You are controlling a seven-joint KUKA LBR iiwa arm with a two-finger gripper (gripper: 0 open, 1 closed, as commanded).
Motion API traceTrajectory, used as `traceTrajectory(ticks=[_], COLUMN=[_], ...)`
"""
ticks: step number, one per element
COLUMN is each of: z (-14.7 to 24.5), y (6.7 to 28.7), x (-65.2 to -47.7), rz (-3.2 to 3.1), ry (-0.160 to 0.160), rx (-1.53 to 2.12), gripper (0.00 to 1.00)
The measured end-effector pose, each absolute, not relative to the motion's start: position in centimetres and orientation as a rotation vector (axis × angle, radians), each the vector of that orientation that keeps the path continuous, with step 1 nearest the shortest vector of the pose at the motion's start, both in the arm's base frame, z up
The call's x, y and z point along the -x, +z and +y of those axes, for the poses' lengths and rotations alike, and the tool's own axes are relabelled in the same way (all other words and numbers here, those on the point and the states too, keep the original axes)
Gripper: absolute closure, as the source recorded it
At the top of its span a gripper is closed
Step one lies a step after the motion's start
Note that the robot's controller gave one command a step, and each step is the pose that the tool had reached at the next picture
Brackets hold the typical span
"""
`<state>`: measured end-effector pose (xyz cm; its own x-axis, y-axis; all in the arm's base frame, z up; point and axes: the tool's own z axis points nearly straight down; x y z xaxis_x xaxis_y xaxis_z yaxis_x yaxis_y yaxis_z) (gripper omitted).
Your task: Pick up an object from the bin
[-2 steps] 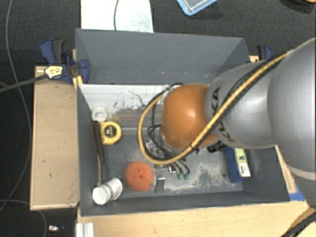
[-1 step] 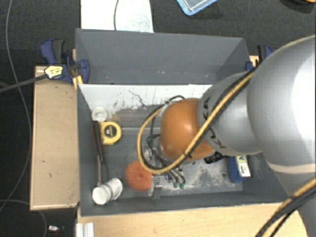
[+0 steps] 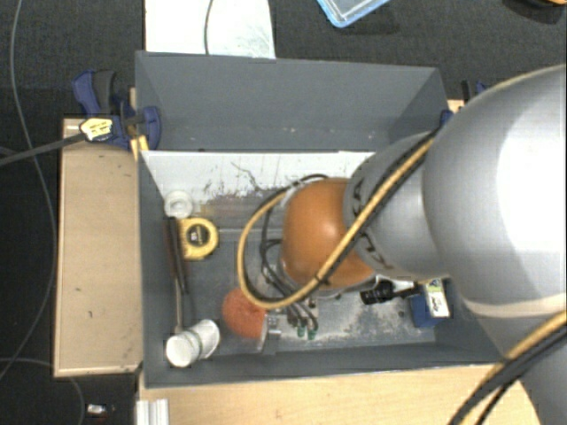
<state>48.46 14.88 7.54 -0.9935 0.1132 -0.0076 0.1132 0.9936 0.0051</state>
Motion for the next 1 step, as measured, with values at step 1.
traceTrajectory(ticks=[1], z=[12.63], y=[7.15], x=[-48.37], rz=[3.128], ry=[0.006], rx=[-0.222], gripper=[1.0])
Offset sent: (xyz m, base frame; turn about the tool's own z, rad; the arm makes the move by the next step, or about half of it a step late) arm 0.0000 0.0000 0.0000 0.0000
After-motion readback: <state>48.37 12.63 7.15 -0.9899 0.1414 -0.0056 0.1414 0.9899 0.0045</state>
